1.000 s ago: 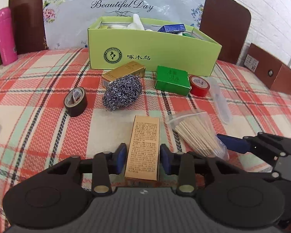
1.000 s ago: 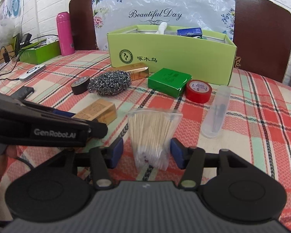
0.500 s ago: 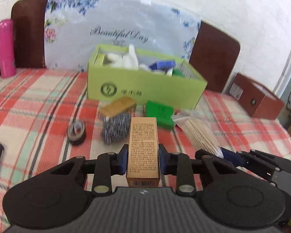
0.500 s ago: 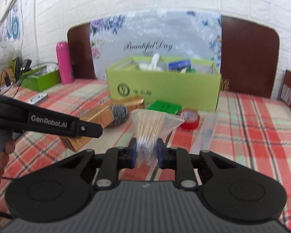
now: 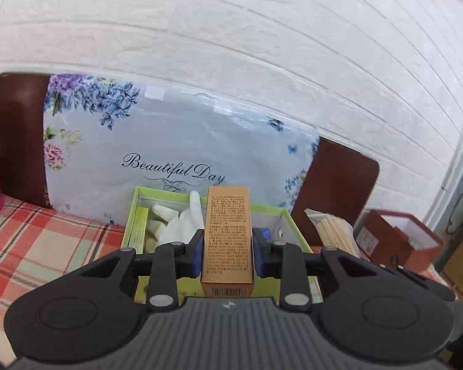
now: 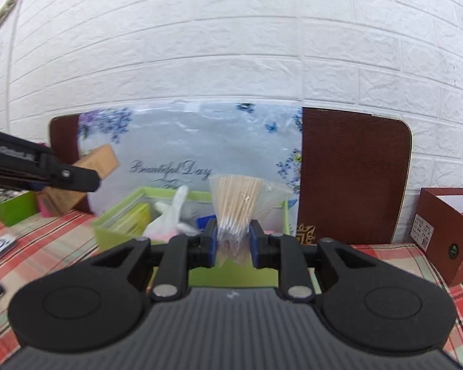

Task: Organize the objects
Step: 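Lower the tan box and toothpick bag into the lime-green box and release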

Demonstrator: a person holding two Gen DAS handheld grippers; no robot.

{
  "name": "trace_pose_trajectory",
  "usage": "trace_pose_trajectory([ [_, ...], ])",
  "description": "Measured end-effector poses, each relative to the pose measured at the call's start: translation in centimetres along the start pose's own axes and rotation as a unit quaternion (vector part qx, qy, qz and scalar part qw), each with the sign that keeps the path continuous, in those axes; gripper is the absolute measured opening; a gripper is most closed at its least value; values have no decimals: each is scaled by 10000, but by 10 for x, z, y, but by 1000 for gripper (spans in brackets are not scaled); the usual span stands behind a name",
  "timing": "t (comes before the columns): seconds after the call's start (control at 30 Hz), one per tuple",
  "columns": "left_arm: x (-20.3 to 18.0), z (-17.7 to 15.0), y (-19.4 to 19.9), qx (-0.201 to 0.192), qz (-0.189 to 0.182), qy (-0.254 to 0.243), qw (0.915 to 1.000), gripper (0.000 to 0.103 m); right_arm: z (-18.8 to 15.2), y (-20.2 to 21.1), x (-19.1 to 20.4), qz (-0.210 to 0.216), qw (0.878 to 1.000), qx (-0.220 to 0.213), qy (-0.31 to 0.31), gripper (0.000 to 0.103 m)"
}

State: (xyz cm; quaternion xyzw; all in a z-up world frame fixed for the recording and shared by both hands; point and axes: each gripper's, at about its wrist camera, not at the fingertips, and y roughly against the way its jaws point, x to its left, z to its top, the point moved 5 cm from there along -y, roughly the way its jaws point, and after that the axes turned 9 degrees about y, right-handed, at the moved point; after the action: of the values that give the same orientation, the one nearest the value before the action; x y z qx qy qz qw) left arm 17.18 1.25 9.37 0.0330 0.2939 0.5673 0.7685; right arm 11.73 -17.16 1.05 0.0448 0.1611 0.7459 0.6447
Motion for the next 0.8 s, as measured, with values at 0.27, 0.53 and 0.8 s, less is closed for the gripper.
trace_pose_trajectory([
  [0.27,15,28,-61,35,247,99,9996,32,5,-71,-20,-318,9989,77,336,20],
  [0.53,35,7,-94,-75,764,-63,9970,87,-26,-110,-17,-329,9974,524,361,74],
  [0.8,35,-6,-91,117,939,-181,9953,87,-40,-96,-20,-499,9978,426,-33,101],
])
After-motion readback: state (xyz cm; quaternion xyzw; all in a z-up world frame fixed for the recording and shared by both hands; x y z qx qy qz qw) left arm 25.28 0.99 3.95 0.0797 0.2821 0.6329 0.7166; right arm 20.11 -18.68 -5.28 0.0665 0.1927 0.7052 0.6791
